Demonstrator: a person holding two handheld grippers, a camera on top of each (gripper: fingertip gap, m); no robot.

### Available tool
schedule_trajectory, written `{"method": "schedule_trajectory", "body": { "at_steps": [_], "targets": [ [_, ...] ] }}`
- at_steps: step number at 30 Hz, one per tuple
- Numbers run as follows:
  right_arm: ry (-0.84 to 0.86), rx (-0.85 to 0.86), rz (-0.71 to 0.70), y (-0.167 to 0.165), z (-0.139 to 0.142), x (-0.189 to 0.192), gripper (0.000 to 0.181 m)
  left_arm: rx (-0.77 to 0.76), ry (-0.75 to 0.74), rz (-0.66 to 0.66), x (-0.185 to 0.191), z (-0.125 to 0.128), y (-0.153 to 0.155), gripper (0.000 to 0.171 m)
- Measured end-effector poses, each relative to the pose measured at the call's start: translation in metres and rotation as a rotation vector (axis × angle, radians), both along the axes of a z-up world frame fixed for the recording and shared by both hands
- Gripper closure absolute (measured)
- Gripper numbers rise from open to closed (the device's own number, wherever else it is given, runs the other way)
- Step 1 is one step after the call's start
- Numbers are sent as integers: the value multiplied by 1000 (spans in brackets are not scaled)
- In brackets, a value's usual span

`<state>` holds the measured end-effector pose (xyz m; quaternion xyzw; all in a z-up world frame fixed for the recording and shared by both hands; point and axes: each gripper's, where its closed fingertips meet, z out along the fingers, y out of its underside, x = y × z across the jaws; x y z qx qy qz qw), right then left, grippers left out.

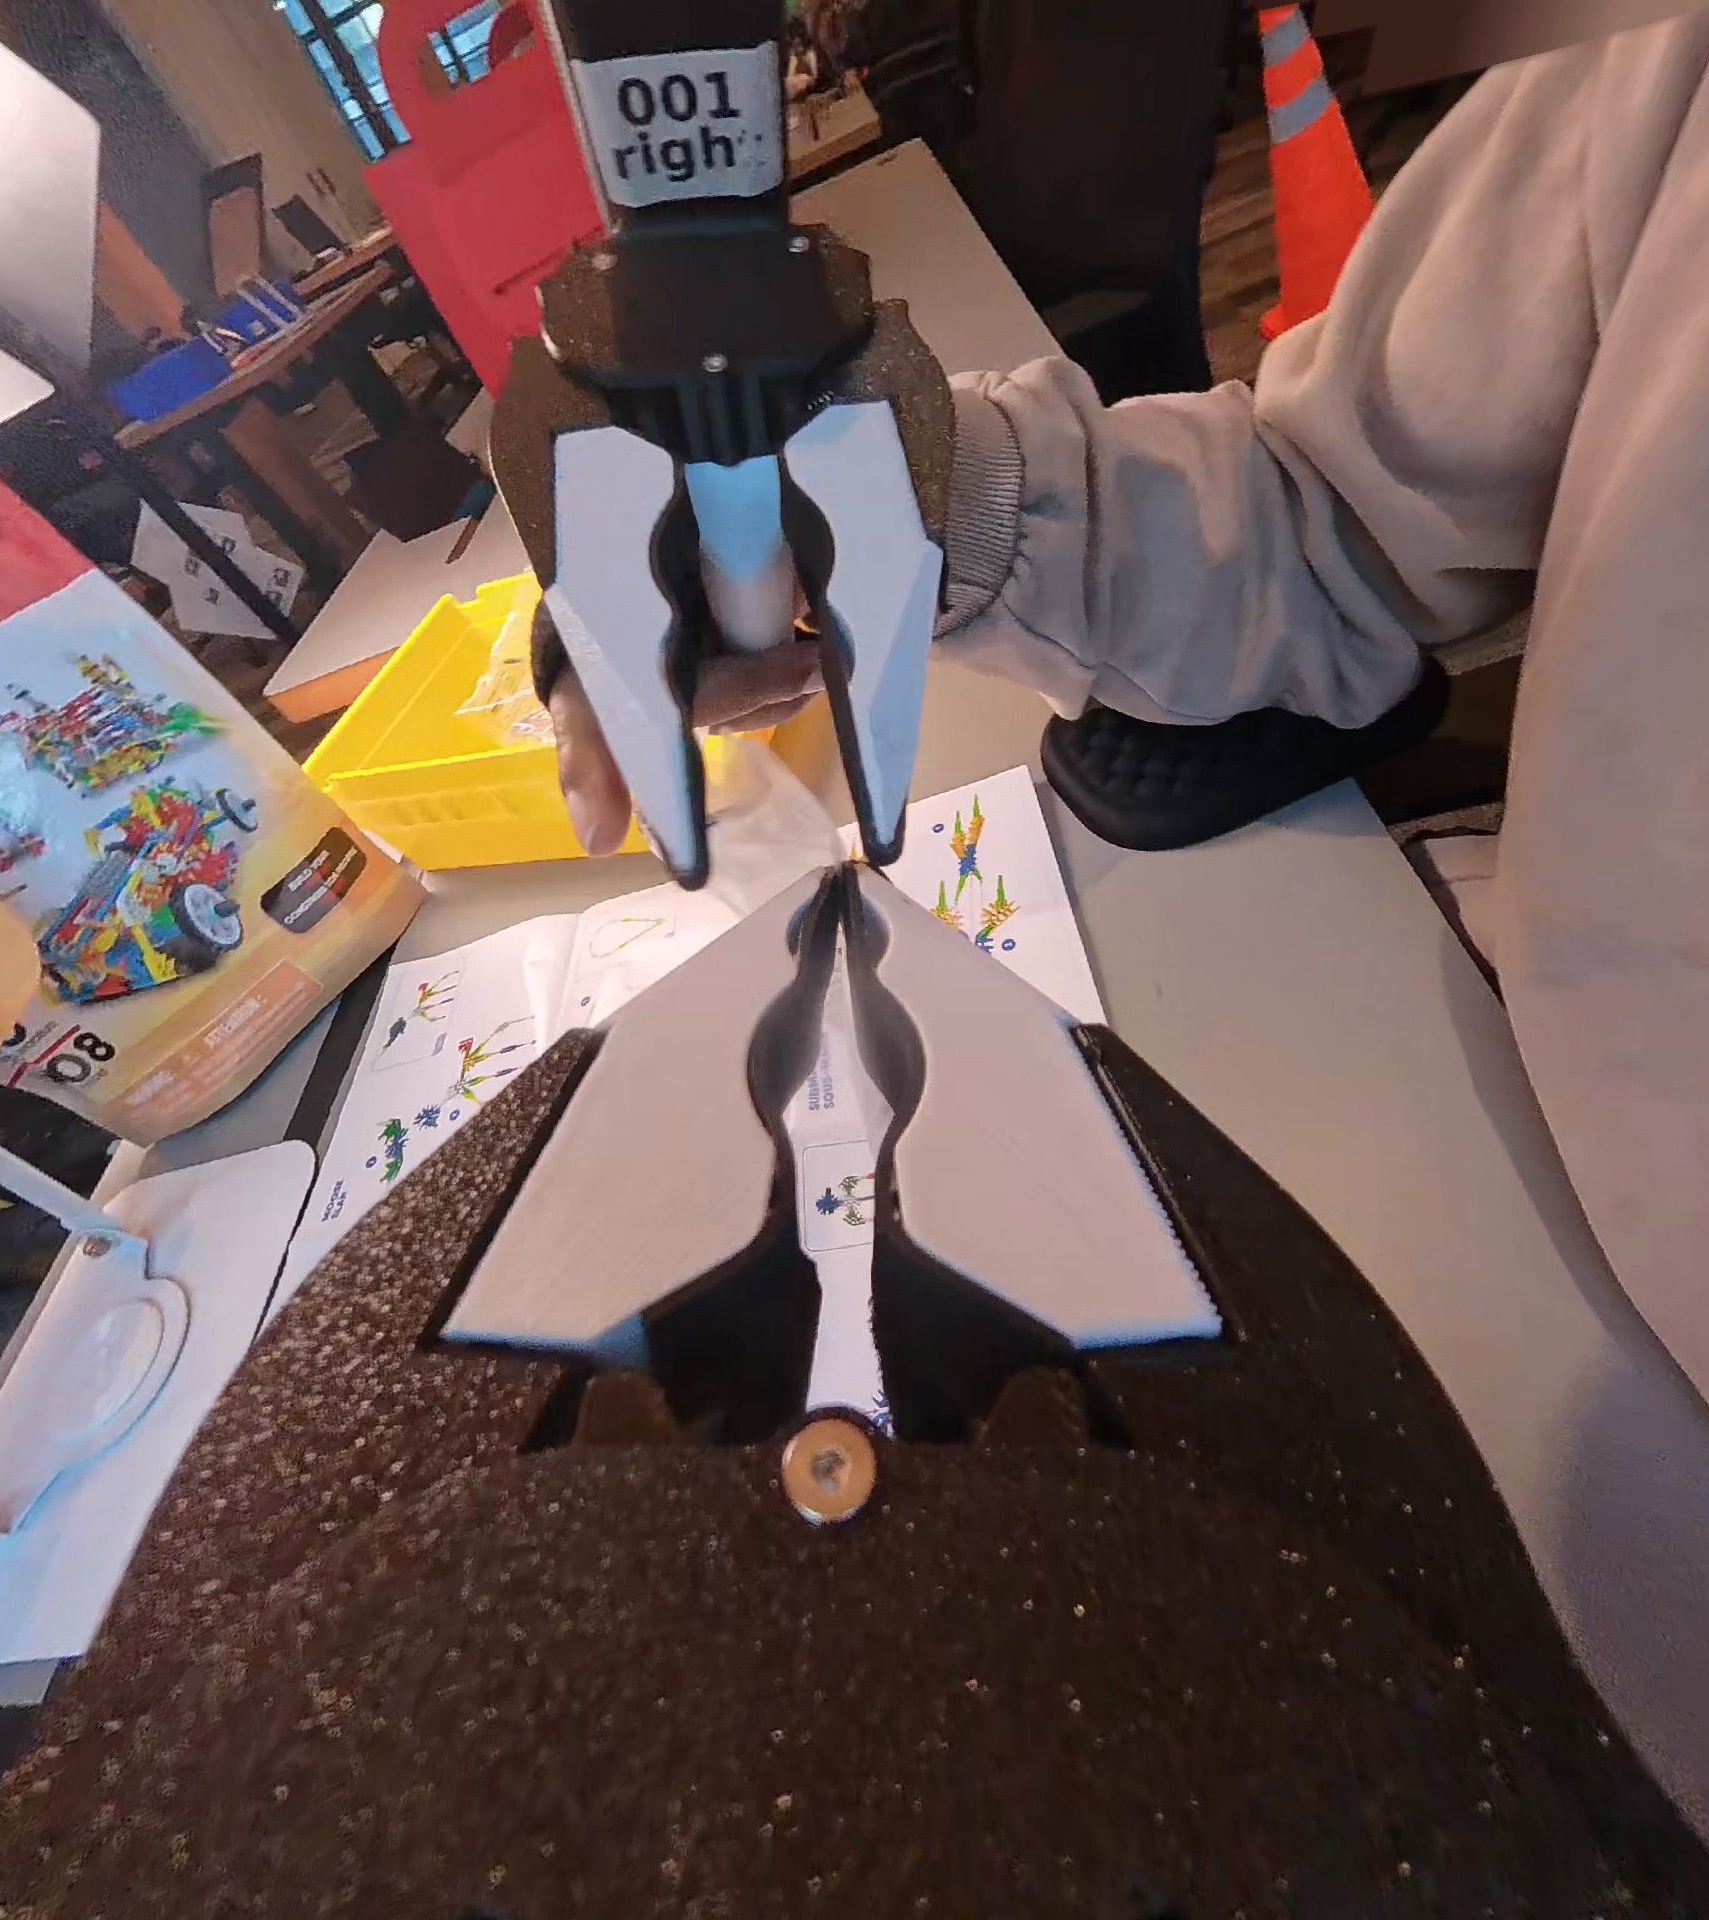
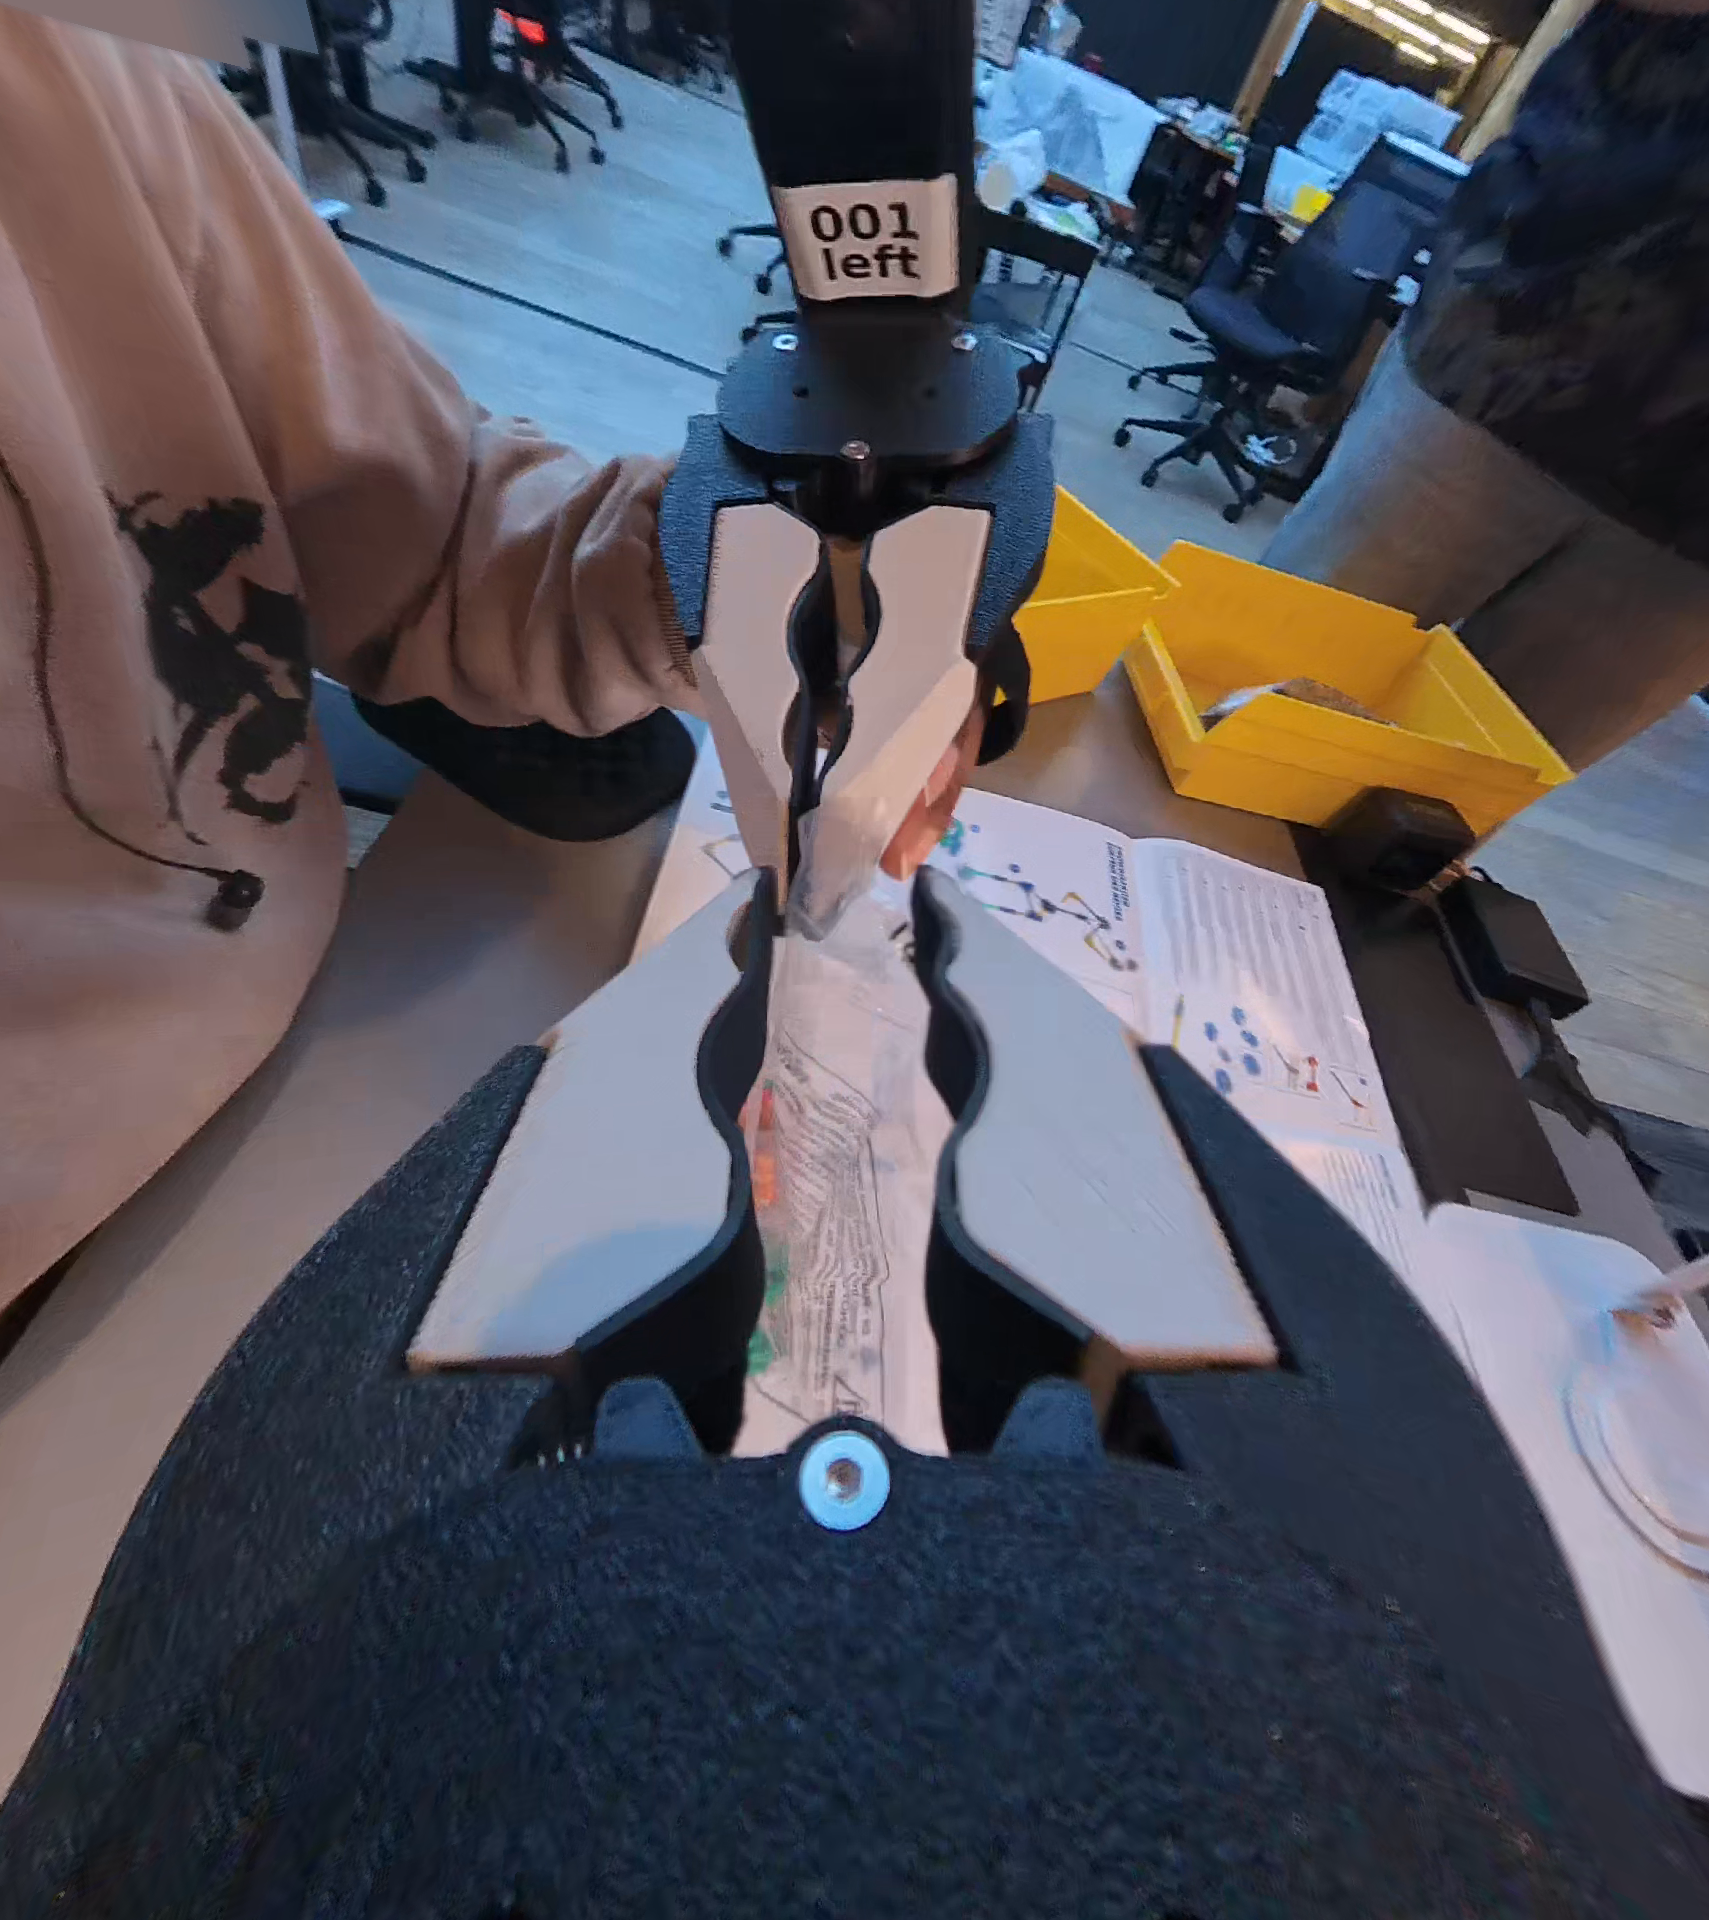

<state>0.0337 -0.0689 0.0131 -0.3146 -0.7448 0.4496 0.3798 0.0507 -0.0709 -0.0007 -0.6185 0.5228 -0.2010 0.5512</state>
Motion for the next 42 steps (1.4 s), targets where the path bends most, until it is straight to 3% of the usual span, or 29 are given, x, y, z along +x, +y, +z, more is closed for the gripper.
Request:
{"method": "schedule_trajectory", "body": {
  "at_steps": [2, 16, 20, 22, 31, 42],
  "targets": [
    [3, 20, 47, -8, 1, 5, 181, 9, 15, -1, 1, 0, -2, 171],
    [106, 169, -177, 18, 16, -10, 181, -27, -190, 132, -15, 18, 24, 170],
    [122, 143, -222, 22, 18, -18, 181, -15, -153, 165, -15, 13, 28, 161],
    [116, 138, -246, 25, 16, -22, 181, 6, -127, 214, -20, 12, 34, 171],
    [153, 57, -461, 52, 12, -44, 181, 70, -66, 397, -40, 8, 55, 171],
    [127, 131, -564, 68, -5, -52, 181, 100, 15, 417, -42, -5, 61, 171]
  ]
}}
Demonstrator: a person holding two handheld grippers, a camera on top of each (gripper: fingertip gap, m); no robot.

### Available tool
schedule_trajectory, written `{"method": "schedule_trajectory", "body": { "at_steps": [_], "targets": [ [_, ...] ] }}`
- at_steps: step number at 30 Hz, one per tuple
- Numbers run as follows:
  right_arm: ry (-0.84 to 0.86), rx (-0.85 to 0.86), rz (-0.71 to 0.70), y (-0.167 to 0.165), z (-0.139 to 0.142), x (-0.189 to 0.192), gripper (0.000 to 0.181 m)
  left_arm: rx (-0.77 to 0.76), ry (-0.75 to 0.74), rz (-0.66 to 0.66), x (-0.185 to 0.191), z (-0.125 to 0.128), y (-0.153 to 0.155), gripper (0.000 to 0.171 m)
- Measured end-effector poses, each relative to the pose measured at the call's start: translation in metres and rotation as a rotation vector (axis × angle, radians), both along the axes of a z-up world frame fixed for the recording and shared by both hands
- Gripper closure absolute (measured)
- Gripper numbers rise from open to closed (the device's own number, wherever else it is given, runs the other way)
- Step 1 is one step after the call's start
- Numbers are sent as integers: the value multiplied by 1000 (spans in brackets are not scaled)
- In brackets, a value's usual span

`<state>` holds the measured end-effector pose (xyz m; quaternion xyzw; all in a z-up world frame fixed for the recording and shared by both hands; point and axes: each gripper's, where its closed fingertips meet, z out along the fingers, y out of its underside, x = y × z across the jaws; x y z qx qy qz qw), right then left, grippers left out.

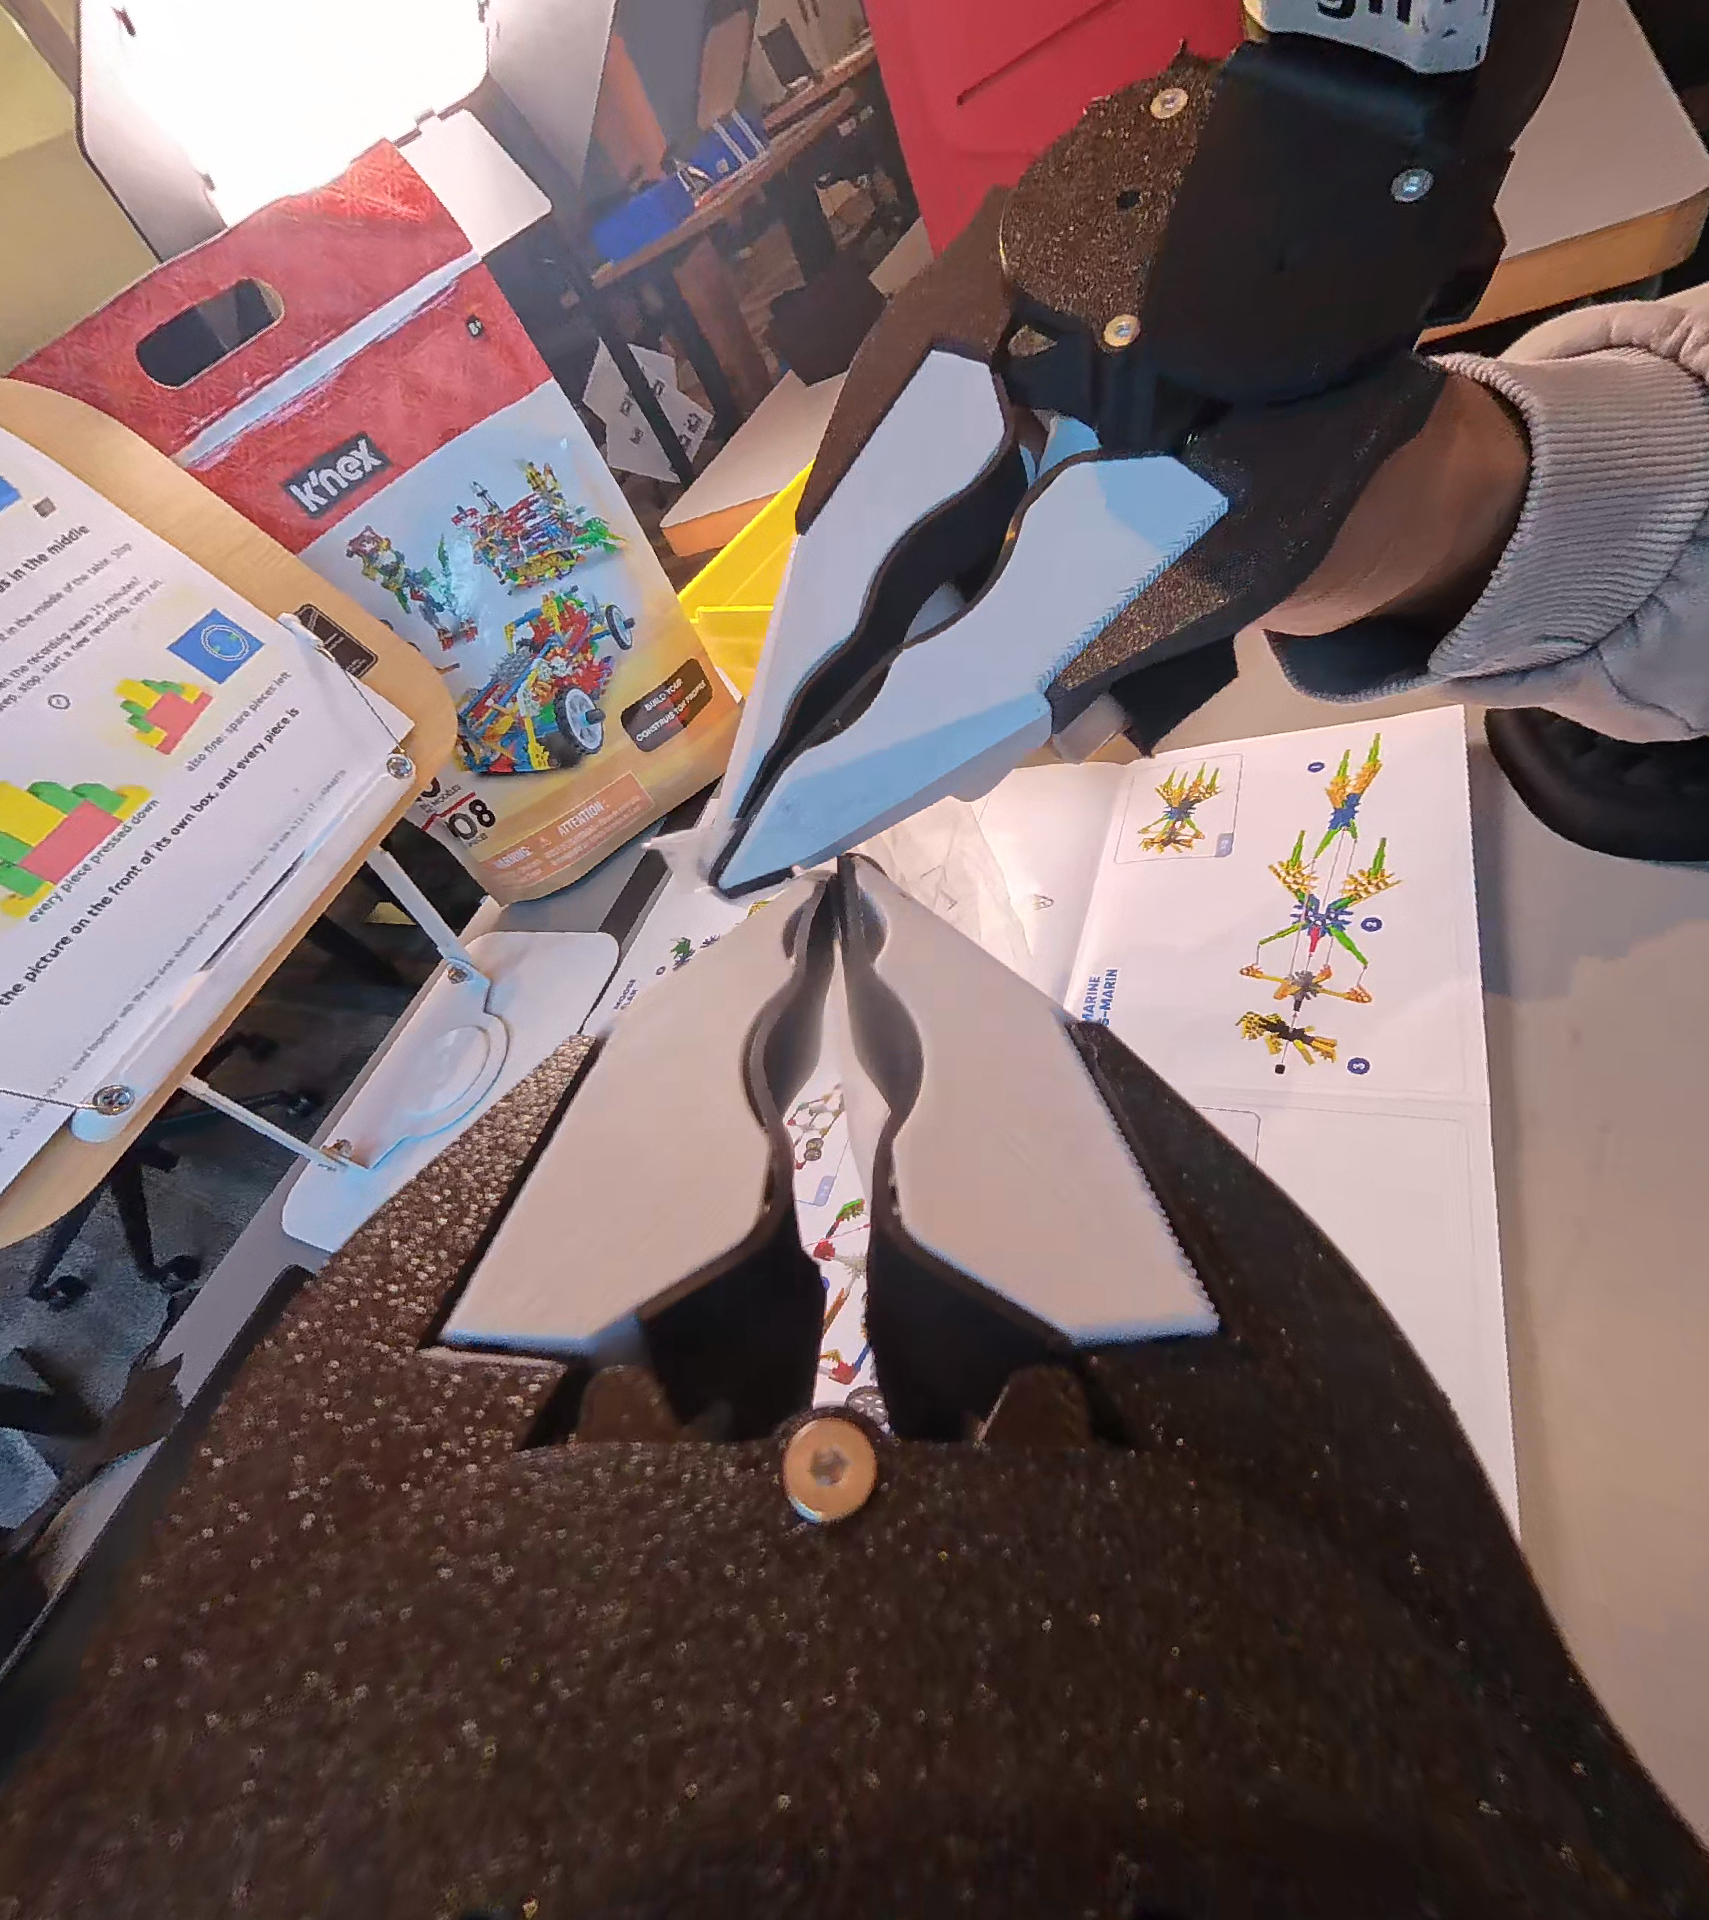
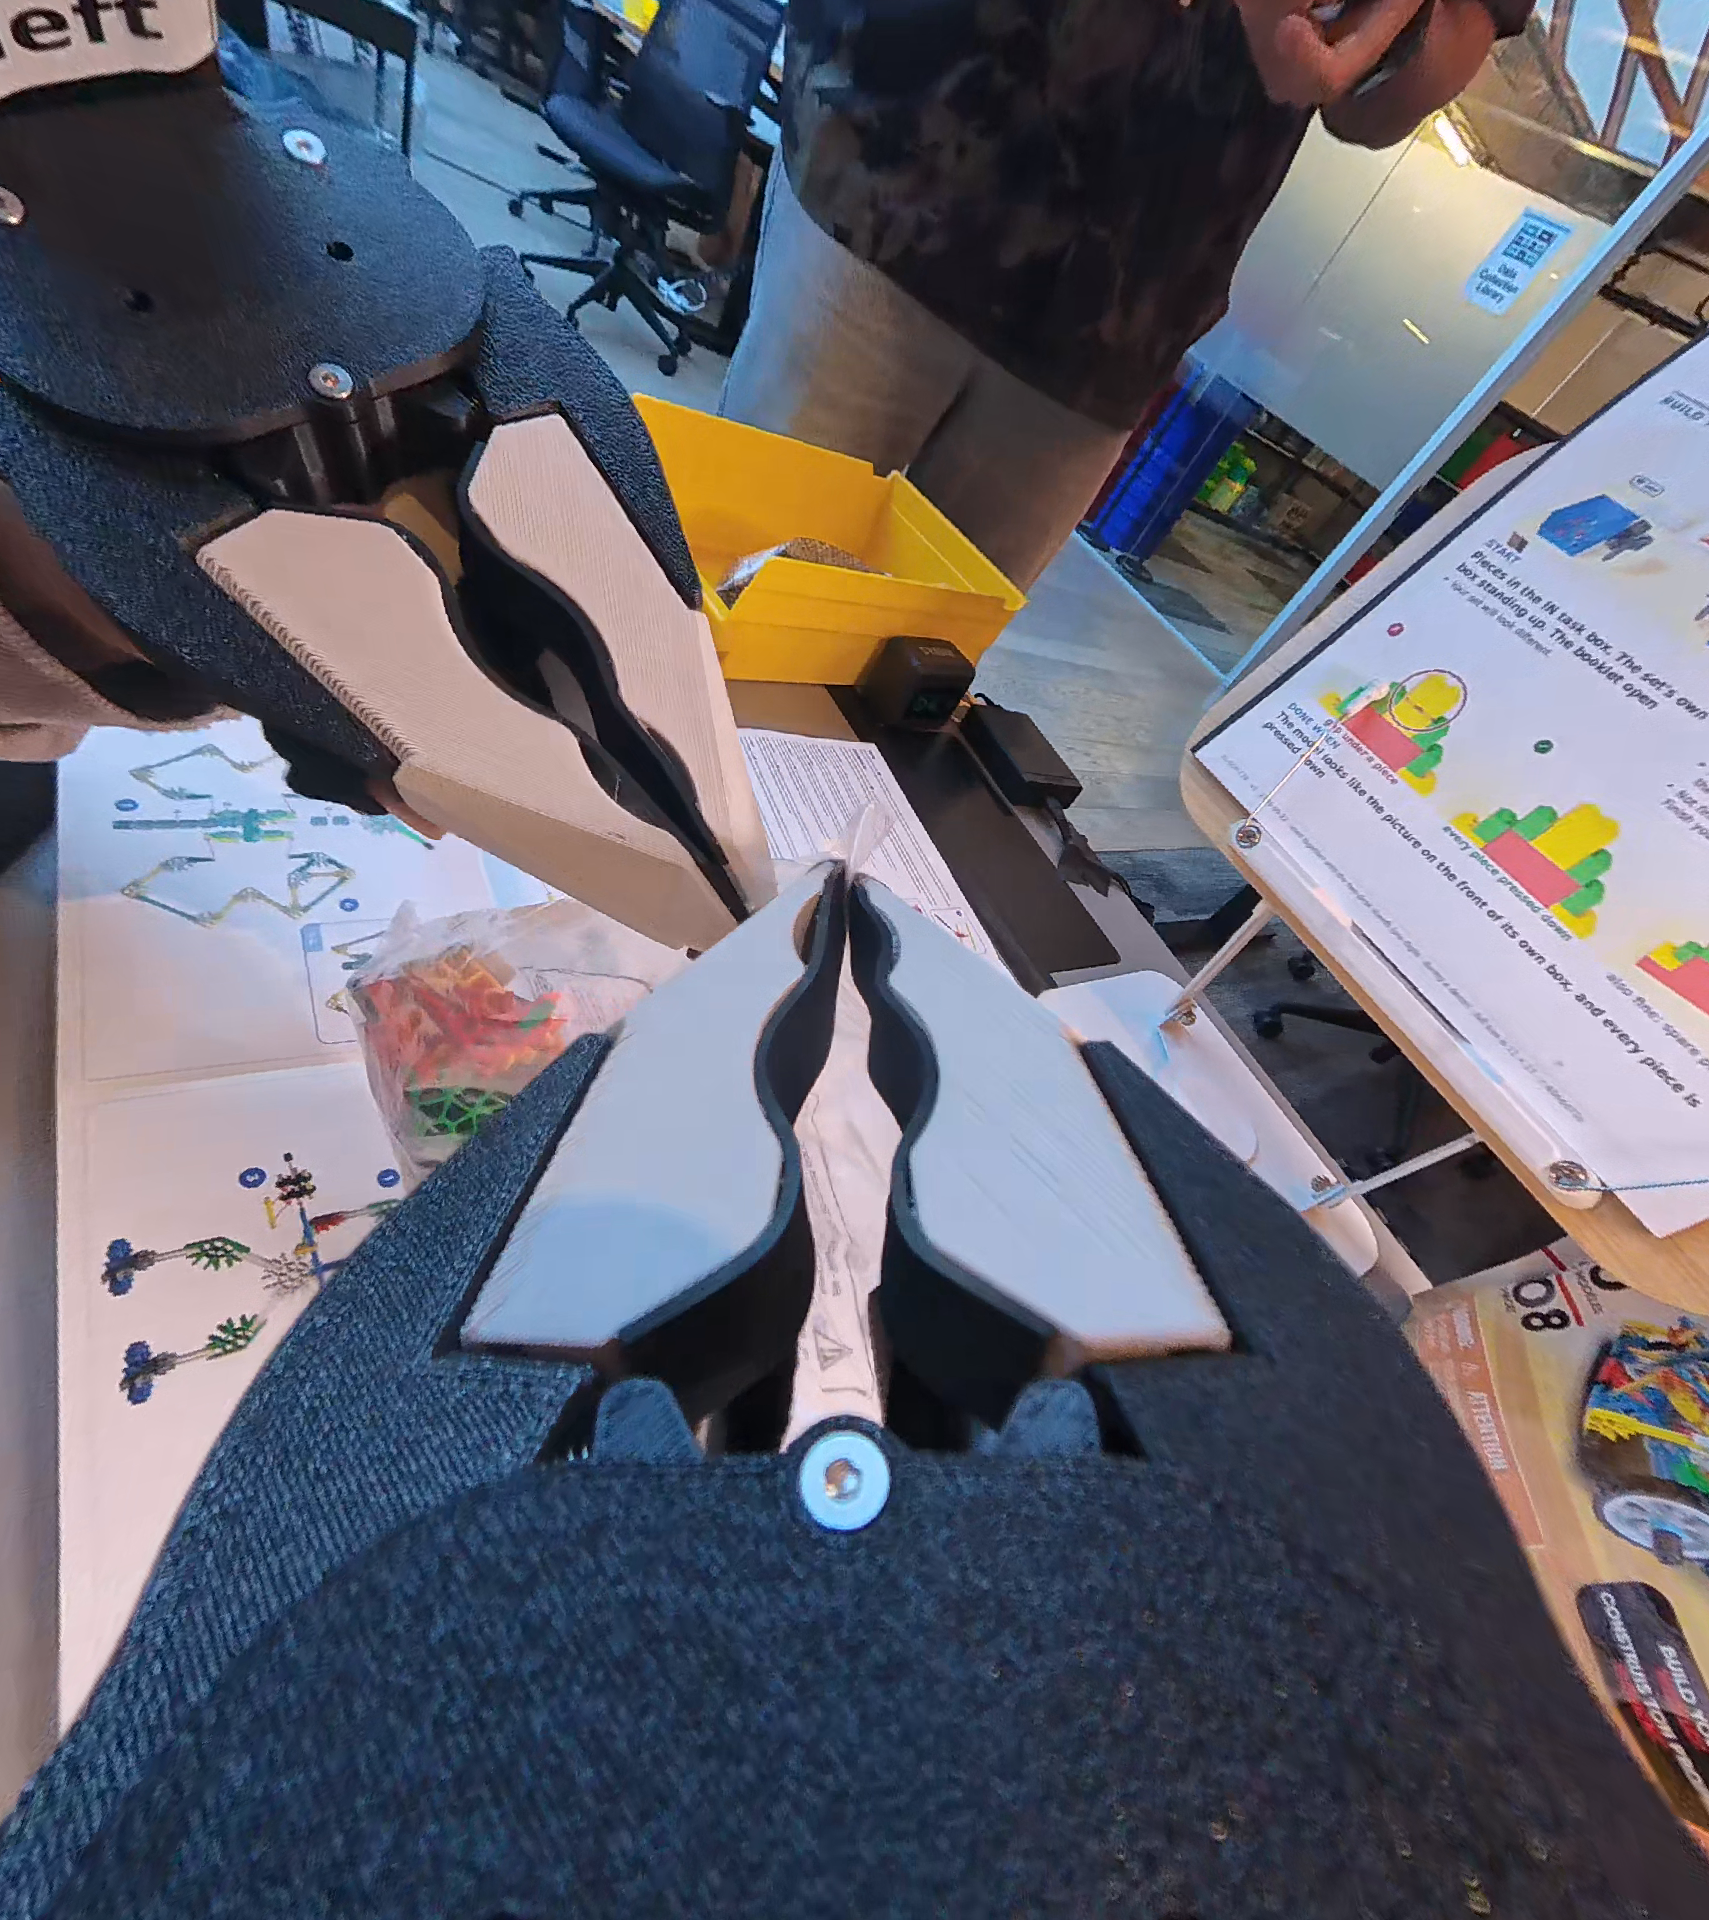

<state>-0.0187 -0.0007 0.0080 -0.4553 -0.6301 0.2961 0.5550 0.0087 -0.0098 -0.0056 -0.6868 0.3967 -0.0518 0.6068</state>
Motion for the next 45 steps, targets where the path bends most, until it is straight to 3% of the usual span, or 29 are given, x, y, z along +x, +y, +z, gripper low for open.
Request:
{"method": "schedule_trajectory", "body": {
  "at_steps": [12, 21, 25, 28, 31, 33, 37, 39, 40, 44, 45],
  "targets": [
    [-89, -5, -2, 12, -28, -5, 181, 22, 147, -31, 8, -16, -3, 171],
    [-111, -26, -25, 31, -42, -4, 181, 8, 153, -96, 14, -18, -11, 171],
    [-83, -24, -29, 37, -28, 3, 181, -20, 80, -109, 5, -7, -13, 171],
    [-60, -129, 71, 29, -14, 15, 181, -40, -24, -110, -5, 6, -13, 171],
    [-20, -251, 275, 1, 9, 32, 180, -49, -36, -125, -14, 10, -16, 171],
    [-37, -336, 383, -14, 14, 43, 164, -56, -33, -163, -12, 9, -21, 171],
    [-163, -321, 443, -29, -7, 48, 127, -74, -28, -198, -8, 6, -25, 171],
    [-194, -310, 458, -41, -12, 43, 117, -72, 2, -202, -6, 3, -27, 171],
    [-204, -284, 437, -41, -14, 40, 123, -73, 15, -207, -5, 2, -29, 171],
    [-151, -266, 418, -38, -4, 39, 180, -87, 27, -224, -4, 0, -32, 171],
    [-135, -269, 407, -34, 0, 40, 181, -96, 18, -235, -3, 0, -34, 171]
  ]
}}
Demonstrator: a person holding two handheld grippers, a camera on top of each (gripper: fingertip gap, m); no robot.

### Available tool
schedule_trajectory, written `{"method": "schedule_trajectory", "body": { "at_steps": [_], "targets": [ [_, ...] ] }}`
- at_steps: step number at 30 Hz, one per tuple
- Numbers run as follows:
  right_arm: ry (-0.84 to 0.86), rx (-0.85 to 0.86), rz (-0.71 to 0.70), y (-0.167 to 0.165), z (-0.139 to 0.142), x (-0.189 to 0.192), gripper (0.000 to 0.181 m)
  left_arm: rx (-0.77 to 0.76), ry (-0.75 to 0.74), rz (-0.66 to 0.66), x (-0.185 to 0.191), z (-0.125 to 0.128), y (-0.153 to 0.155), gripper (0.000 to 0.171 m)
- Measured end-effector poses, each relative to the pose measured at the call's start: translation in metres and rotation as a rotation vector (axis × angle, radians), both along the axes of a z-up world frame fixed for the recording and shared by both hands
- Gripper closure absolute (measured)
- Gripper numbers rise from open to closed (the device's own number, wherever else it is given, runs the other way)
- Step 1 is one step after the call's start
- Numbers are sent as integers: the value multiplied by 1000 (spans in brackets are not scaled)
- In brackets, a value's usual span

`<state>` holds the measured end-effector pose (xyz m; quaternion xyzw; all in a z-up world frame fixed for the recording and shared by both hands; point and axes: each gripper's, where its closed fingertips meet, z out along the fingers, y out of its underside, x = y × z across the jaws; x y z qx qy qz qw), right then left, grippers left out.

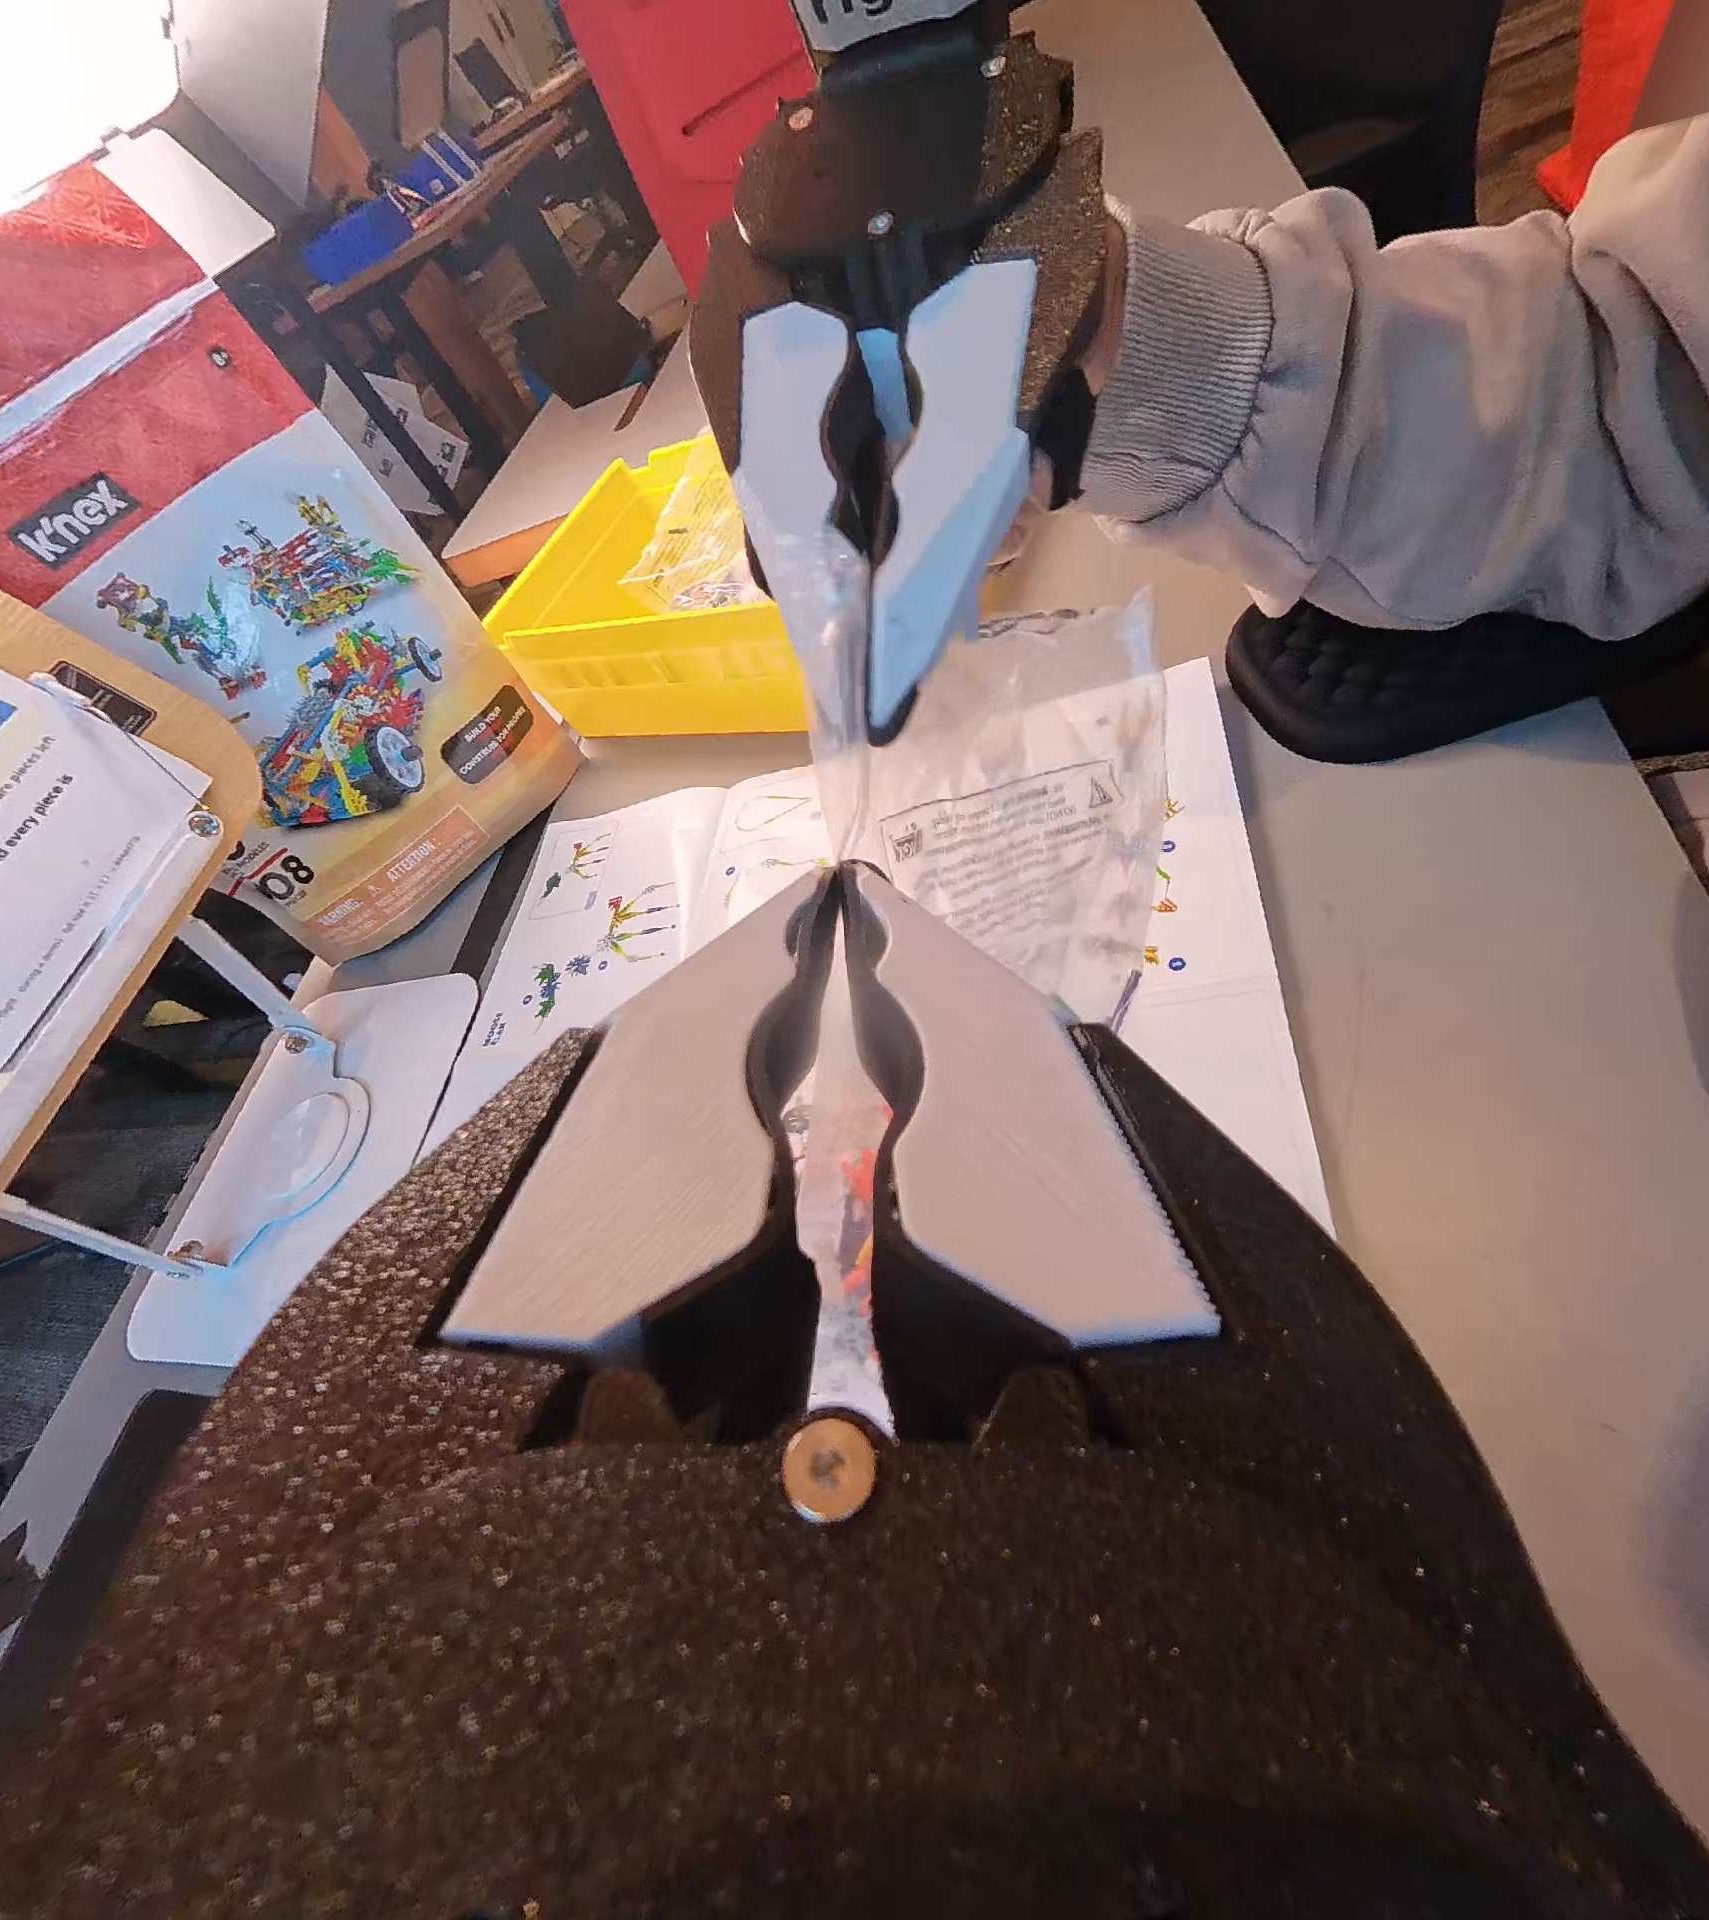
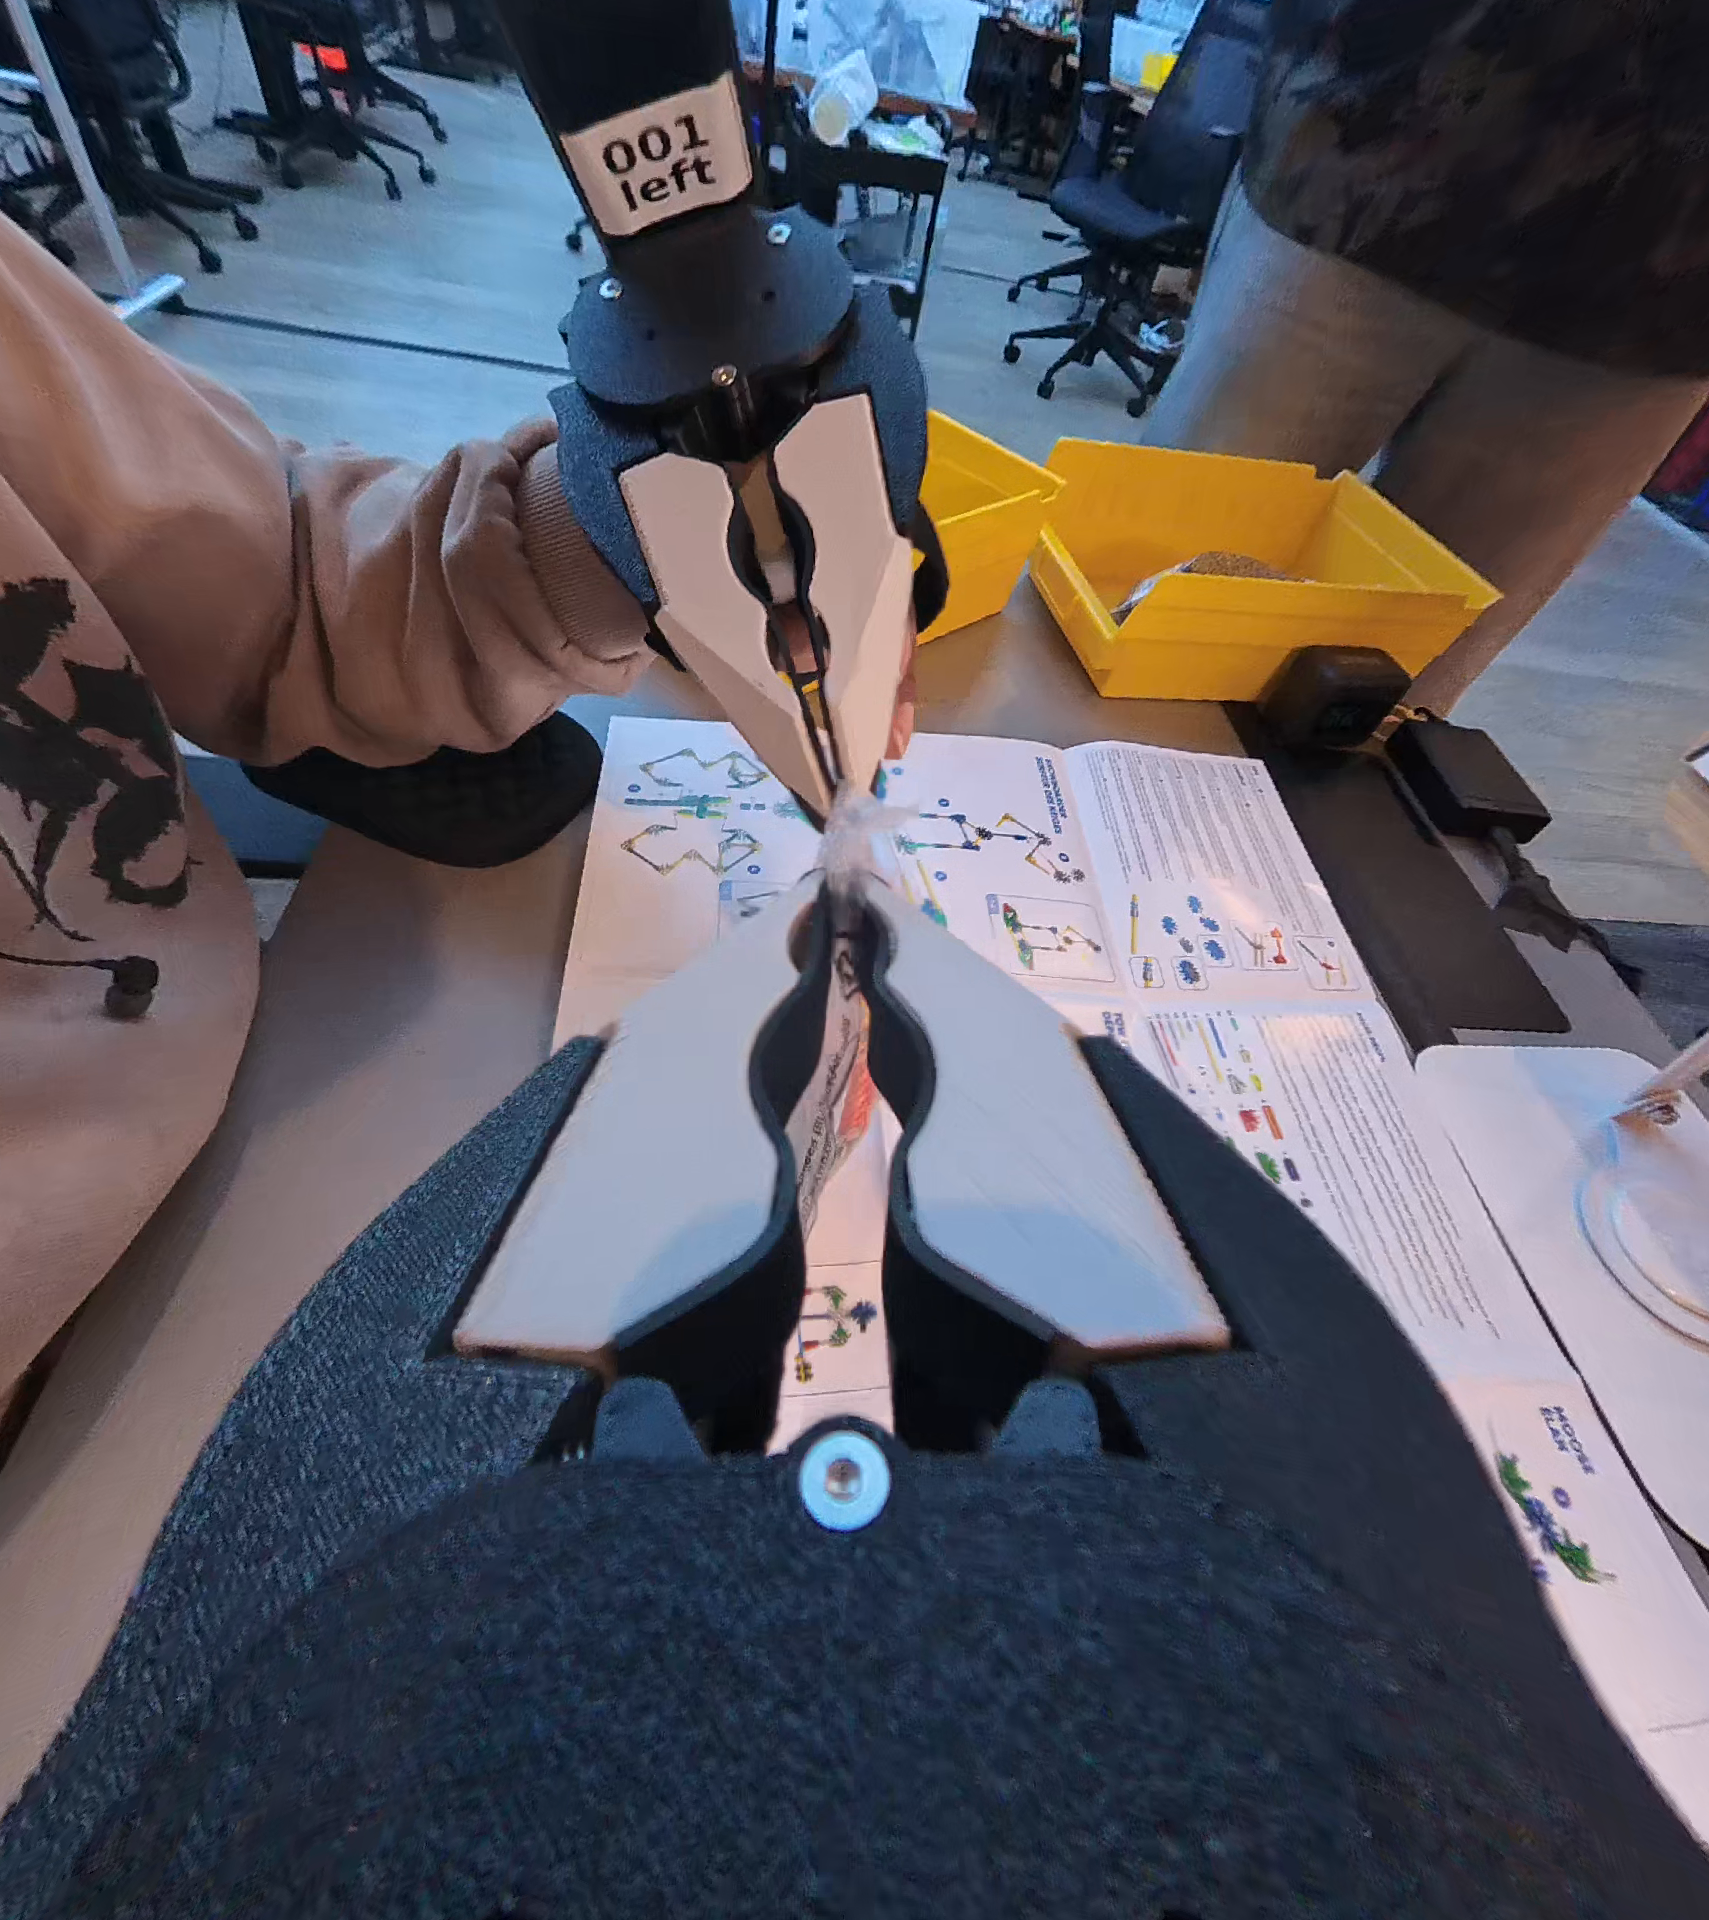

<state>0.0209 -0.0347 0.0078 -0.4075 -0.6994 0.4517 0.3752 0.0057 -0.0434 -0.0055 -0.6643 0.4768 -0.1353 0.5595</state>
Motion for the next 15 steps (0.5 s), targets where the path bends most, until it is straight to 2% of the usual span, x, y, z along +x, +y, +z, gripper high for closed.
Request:
{"method": "schedule_trajectory", "body": {
  "at_steps": [4, 6, 8, 10, 12, 15],
  "targets": [
    [-2, 64, -23, 5, -3, -1, 181, -50, -52, -44, 4, -4, -3, 171],
    [3, 107, -17, 2, -6, -3, 181, -68, -116, -59, 7, -1, -1, 149],
    [15, 126, -10, -1, -6, -5, 181, -88, -150, -77, 13, -3, 0, 137],
    [28, 160, -17, -2, -7, -8, 181, -79, -119, -56, 16, -9, 4, 145],
    [43, 191, -41, 0, -6, -11, 181, -60, -95, -30, 17, -11, 8, 171],
    [59, 227, -103, 6, -5, -18, 181, -60, -88, 0, 16, -9, 10, 171]
  ]
}}
